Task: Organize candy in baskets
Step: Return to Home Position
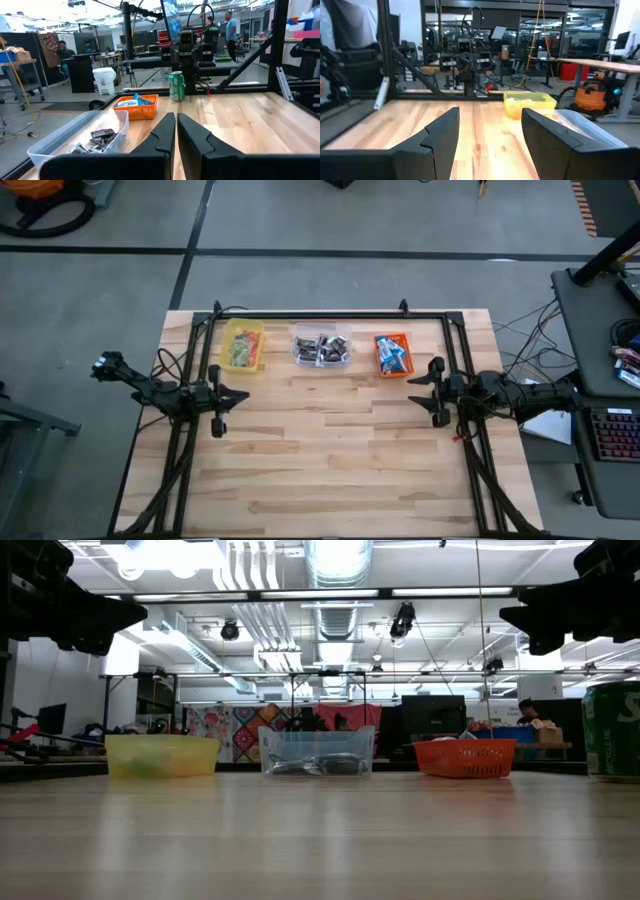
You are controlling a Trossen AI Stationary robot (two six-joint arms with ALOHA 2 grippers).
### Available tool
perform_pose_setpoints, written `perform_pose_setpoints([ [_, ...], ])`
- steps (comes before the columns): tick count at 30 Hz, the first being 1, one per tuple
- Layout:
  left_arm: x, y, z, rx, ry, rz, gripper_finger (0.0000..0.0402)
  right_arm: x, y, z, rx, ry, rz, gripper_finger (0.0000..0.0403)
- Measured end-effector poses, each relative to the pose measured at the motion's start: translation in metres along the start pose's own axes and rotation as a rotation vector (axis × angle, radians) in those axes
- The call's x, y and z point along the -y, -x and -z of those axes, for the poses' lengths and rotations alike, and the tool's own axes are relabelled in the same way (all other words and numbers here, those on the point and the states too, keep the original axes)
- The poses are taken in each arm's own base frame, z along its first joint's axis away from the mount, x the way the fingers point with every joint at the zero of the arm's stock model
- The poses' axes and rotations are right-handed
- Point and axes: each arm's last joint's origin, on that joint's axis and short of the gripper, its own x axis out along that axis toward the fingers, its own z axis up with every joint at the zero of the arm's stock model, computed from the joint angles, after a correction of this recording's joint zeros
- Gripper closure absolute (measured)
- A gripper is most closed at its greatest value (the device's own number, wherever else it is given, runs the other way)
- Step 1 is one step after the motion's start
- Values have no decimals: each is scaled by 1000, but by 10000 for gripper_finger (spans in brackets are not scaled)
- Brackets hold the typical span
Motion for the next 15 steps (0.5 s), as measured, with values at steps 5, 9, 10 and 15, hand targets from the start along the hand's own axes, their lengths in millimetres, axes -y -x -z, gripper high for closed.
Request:
perform_pose_setpoints([
  [5,0,-1,2,-19,20,-21,400,2,-1,4,-54,116,78,200],
  [9,1,-2,2,-34,19,-20,400,2,-1,9,-100,103,88,200],
  [10,1,-2,2,-35,18,-19,400,2,-1,9,-100,89,89,200],
  [15,1,-2,2,-44,12,-19,400,2,-1,9,-101,51,92,200],
])
